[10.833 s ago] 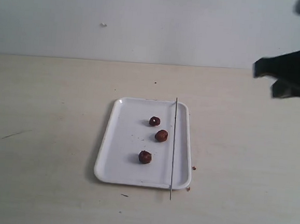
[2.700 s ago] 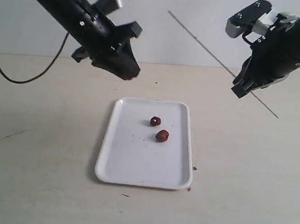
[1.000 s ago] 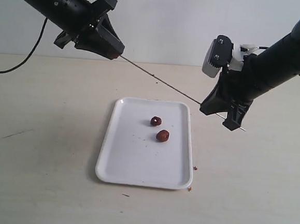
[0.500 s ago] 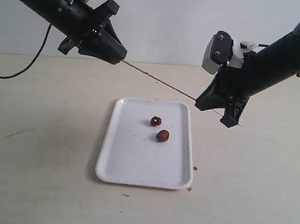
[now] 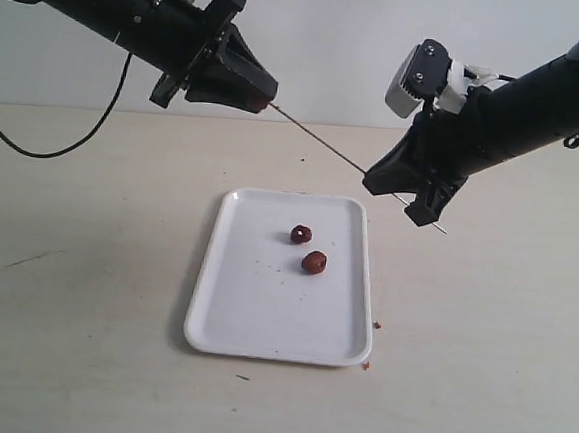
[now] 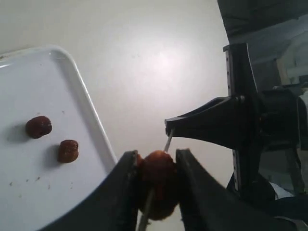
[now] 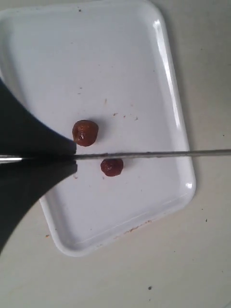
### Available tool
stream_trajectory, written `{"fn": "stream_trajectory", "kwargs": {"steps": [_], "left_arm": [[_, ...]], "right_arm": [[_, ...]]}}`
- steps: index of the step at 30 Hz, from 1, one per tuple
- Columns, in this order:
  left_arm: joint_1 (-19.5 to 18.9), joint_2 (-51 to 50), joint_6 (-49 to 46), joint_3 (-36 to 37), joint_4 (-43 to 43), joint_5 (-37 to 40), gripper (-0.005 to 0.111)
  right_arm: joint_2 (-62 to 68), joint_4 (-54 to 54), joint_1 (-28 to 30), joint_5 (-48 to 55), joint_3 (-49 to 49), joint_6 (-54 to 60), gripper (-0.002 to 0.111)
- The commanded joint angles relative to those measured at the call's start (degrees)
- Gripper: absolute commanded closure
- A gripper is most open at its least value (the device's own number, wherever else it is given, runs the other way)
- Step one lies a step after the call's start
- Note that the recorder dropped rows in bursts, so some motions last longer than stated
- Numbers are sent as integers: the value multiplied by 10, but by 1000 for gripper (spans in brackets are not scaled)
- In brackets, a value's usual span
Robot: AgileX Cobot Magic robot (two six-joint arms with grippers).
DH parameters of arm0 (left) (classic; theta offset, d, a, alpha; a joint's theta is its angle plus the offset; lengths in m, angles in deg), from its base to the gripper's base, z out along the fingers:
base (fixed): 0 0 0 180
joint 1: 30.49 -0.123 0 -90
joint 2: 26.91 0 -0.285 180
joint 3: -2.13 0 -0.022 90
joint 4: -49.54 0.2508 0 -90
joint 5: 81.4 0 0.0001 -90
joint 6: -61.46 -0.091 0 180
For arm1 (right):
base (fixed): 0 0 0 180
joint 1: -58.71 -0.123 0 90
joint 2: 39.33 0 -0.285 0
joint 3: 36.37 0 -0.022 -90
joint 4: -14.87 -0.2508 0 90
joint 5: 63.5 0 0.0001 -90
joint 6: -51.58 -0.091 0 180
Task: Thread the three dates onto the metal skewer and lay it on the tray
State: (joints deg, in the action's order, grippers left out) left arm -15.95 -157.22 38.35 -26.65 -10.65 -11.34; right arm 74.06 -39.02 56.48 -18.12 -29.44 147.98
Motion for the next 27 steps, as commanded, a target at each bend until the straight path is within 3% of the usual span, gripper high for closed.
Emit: {"fn": "stream_trajectory", "kwargs": {"steps": [1, 10, 21, 27], "left_arm": [[1, 0, -9, -1, -40, -1, 80], [2, 0, -21, -1, -64, -1, 80], [23, 0, -23, -1, -61, -5, 80], [27, 0, -34, -1, -59, -6, 67]], "right_arm": [[-3, -35, 0, -7, 1, -19, 108], [-3, -48, 0, -7, 1, -107, 108], [-2, -92, -4, 7, -9, -105, 108], [-2, -106, -4, 7, -9, -105, 108]]}}
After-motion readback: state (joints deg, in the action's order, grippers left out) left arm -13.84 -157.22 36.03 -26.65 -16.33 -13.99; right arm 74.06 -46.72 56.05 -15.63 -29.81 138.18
